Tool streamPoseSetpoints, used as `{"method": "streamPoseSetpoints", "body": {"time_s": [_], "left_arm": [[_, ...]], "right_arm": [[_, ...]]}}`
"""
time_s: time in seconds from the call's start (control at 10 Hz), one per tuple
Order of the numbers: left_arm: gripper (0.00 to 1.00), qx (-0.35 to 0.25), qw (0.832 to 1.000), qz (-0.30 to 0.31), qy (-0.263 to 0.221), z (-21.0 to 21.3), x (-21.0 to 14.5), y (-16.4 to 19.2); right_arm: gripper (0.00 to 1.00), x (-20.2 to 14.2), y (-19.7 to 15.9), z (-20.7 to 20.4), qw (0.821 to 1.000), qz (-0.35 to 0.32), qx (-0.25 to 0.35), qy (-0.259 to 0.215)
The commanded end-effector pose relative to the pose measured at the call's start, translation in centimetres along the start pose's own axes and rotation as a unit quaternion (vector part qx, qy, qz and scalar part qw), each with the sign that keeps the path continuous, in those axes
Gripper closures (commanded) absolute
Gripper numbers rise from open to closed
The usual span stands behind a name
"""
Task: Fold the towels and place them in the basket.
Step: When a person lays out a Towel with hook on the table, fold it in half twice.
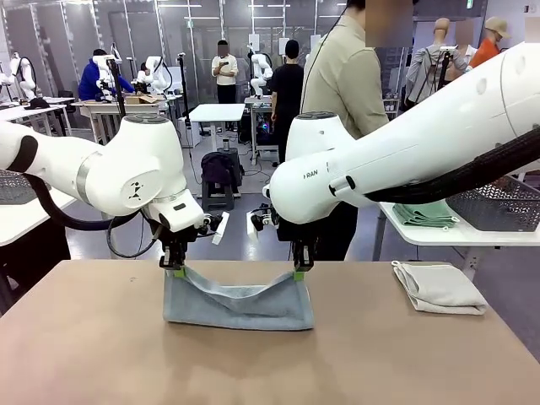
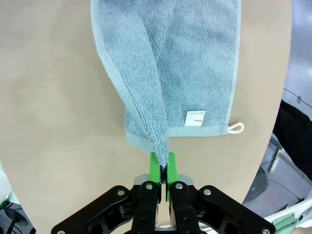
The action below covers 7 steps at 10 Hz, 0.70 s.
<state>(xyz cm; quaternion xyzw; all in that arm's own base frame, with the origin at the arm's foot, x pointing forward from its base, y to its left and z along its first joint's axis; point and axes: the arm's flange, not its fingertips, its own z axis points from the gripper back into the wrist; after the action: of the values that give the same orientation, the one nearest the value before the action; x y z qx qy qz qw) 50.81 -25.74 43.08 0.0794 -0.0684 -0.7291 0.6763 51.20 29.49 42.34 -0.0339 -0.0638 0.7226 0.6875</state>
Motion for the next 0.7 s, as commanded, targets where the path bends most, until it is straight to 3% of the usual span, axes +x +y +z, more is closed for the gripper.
{"method": "streamPoseSetpoints", "body": {"time_s": [0.0,0.2,0.6], "left_arm": [[0.97,0.000,1.000,0.001,0.000,-0.1,-0.1,0.1],[0.97,-0.032,0.999,-0.023,-0.026,-1.5,-1.0,2.7],[0.97,-0.080,0.996,-0.031,-0.030,-4.3,-1.3,6.4]], "right_arm": [[0.94,0.0,0.0,0.0,1.000,0.000,0.000,0.000],[0.94,-1.3,-2.6,-2.2,0.998,-0.021,0.053,-0.017],[0.94,-2.2,-5.4,-4.6,0.997,-0.029,0.067,-0.028]]}}
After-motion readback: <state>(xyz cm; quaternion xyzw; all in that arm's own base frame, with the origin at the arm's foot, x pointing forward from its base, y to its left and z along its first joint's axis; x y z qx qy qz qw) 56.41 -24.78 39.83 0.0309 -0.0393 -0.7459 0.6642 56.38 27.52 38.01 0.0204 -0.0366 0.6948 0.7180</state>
